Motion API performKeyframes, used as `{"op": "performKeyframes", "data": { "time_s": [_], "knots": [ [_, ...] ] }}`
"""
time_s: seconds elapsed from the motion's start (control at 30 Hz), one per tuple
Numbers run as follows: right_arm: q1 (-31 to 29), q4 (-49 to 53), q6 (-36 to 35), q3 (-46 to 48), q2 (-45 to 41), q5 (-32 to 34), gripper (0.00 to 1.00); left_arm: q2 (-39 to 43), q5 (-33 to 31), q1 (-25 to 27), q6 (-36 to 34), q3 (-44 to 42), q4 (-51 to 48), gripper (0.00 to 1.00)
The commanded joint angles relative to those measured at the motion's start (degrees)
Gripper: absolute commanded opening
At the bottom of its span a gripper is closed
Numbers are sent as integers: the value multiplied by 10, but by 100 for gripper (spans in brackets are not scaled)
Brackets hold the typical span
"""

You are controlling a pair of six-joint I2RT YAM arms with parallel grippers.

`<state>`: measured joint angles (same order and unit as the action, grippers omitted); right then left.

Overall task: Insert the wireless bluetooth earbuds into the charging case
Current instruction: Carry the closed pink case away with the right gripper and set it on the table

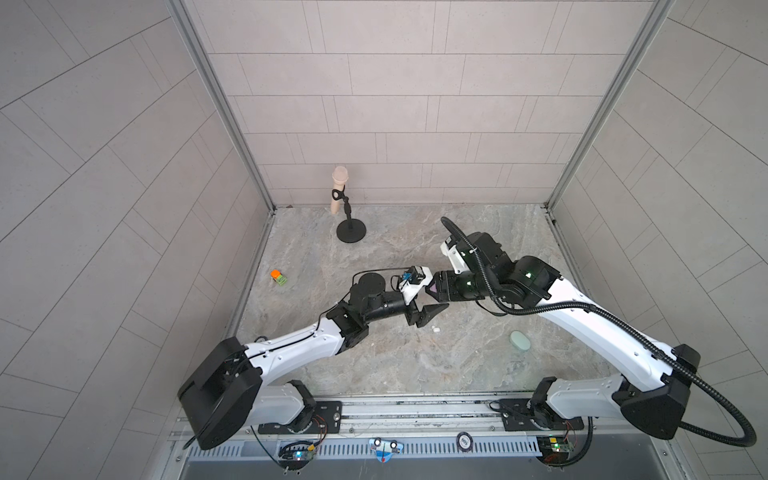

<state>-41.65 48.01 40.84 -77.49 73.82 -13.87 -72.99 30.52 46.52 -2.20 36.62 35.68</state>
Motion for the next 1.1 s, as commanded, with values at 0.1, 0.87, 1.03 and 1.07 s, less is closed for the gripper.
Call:
{"op": "performKeyframes", "data": {
  "time_s": [0.1,0.87,1.03,1.07],
  "knots": [
    [53,13,-41,66,-45,54,51,53,-69,1,22,-49,-48,100],
    [240,-147,-104,292,129,141,52,204,-245,0,70,-137,-152,100],
    [242,-155,-99,305,141,138,53,201,-251,1,70,-137,-149,100],
    [242,-155,-99,308,141,139,54,201,-251,0,70,-136,-148,100]
  ]
}}
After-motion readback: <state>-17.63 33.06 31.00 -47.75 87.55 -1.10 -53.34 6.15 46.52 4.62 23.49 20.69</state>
